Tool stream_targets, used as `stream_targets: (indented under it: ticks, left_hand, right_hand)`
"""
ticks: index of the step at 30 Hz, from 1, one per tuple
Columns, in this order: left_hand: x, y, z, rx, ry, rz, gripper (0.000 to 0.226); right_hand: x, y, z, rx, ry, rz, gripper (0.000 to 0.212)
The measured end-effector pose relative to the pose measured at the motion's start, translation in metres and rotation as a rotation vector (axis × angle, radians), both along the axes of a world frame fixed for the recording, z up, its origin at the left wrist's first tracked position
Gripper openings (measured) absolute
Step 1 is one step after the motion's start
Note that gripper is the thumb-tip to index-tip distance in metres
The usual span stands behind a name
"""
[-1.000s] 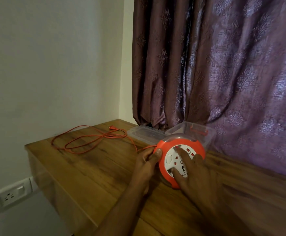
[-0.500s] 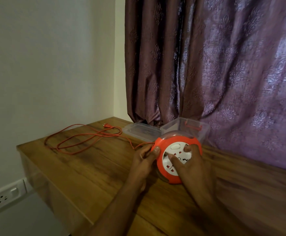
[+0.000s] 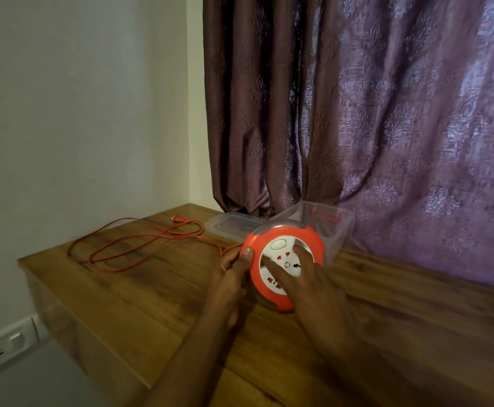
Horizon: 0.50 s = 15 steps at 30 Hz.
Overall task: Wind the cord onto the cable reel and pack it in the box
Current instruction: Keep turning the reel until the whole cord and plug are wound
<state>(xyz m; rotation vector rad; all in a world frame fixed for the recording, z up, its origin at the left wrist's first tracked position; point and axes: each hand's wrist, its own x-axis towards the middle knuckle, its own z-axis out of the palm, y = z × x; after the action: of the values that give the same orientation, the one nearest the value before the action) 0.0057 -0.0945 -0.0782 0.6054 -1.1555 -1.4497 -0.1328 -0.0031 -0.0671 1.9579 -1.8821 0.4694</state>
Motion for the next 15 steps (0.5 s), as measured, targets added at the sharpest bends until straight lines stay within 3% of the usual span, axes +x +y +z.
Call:
stream_targets:
  ticks: [3,15]
  left_hand:
    - [-0.0012,0.0026,-0.0008,0.000,0.006,-0.022,0.046]
    - [-0.0004,0.0095,0.0029,-0.104,-0.078,-0.041,0.025]
  right_hand:
    - [-0.0047,0.0018,0.0032,0.003,0.009,-0.009,0.073]
    - [-0.0099,0.0012,0.0063,-0.127,-0.152,-0.135,0.066]
